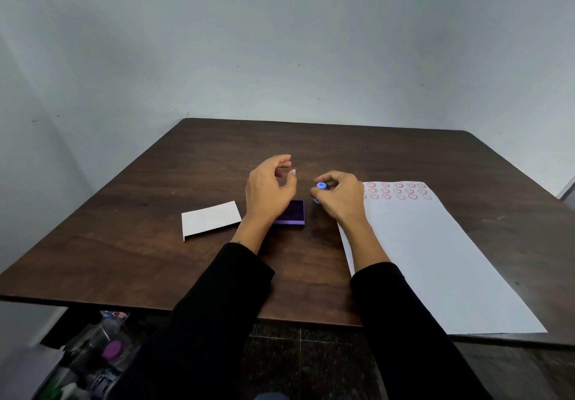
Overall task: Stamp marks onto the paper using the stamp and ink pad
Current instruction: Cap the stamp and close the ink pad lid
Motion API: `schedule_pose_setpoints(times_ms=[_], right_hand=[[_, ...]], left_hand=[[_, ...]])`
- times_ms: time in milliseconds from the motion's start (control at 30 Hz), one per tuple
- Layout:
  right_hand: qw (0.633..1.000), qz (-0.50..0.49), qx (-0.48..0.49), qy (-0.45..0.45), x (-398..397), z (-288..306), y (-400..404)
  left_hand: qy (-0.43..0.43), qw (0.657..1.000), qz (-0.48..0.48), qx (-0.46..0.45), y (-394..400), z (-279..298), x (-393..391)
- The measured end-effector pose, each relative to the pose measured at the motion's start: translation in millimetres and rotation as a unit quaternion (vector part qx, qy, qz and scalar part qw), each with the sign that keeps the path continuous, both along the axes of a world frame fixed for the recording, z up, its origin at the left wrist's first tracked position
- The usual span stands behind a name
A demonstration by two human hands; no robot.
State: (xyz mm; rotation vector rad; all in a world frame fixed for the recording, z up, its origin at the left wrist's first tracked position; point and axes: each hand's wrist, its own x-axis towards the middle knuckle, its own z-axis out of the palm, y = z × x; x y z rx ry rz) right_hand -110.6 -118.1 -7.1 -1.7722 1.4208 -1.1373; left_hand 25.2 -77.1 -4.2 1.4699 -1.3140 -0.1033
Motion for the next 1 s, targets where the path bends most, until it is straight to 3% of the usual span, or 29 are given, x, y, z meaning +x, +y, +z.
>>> schedule_pose_setpoints(times_ms=[300,433,533,667,800,1000], right_hand=[[0.99,-0.082,-0.103,-0.051,4.2,11.7,10.6],[0.989,-0.047,-0.14,-0.019,16.1,29.0,21.0],[0.987,0.005,-0.158,-0.002,33.6,40.8,36.4],[0.981,0.085,-0.142,0.106,63.4,34.4,63.3],[0.951,0.113,-0.151,0.247,84.4,16.1,90.6],[0.937,0.122,-0.169,0.279,96.7,-0.7,111.9]], left_hand=[[0.014,0.997,0.063,-0.038,29.1,6.5,11.3],[0.011,0.991,0.124,-0.049,56.1,22.1,37.2],[0.021,0.982,0.185,-0.009,79.6,27.8,55.5],[0.015,0.968,0.231,0.099,103.5,25.1,64.3],[0.03,0.945,0.261,0.193,124.0,11.7,62.7],[0.05,0.939,0.294,0.174,141.8,-0.9,53.9]])
